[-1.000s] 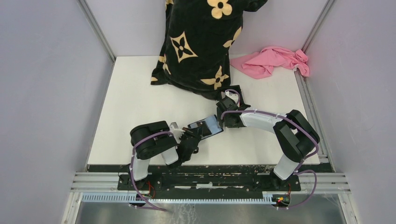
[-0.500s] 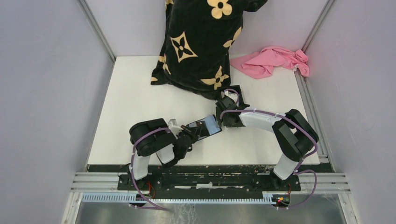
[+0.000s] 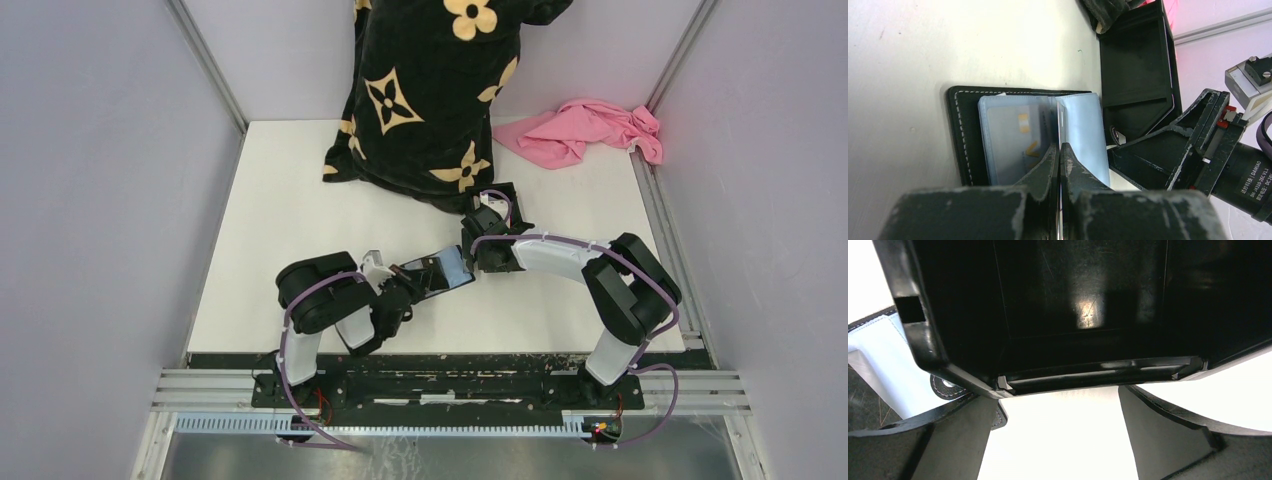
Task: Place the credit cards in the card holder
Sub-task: Insert the credit card into the card holder.
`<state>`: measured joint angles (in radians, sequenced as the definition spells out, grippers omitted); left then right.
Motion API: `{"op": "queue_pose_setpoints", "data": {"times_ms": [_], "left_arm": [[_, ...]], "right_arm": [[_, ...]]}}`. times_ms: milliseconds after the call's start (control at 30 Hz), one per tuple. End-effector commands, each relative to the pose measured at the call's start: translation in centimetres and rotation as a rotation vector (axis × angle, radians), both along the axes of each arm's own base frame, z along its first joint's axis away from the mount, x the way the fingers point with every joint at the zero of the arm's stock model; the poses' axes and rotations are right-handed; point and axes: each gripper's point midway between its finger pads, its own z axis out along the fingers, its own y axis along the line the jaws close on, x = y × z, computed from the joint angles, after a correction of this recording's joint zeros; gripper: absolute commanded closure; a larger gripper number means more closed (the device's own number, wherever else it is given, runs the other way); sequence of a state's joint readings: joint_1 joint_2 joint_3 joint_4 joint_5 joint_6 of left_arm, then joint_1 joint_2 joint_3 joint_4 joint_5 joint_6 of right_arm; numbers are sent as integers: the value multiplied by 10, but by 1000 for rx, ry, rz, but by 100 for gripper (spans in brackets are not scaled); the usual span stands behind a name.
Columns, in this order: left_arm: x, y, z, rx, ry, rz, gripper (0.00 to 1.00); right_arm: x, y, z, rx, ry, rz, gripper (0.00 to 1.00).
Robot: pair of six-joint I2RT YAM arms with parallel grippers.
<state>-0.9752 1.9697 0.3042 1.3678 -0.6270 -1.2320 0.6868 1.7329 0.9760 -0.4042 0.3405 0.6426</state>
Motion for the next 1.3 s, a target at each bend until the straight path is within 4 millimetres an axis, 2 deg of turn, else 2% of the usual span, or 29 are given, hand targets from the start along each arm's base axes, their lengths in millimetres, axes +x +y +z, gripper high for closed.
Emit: {"op": "queue_pose_setpoints", "data": {"times_ms": [0,233,567,800,1267], "left_arm": [[3,0,-11,135,-14,-32,97],[9,-3,-9,148,-26,-25,97],[9,1,-16,174,-16,-18,97],[9,5,-17,247,-33,-66,97],[2,-5,-14,305,-35,-216,97]], "right_arm": [[-61,-30,-53,-145,254,50,0],[-62,-30,-53,-146,256,52,0],[-62,-30,-54,-146,257,55,0],[-63,-31,-55,-149,261,54,1],[-63,-28,-58,-142,267,51,0]]}}
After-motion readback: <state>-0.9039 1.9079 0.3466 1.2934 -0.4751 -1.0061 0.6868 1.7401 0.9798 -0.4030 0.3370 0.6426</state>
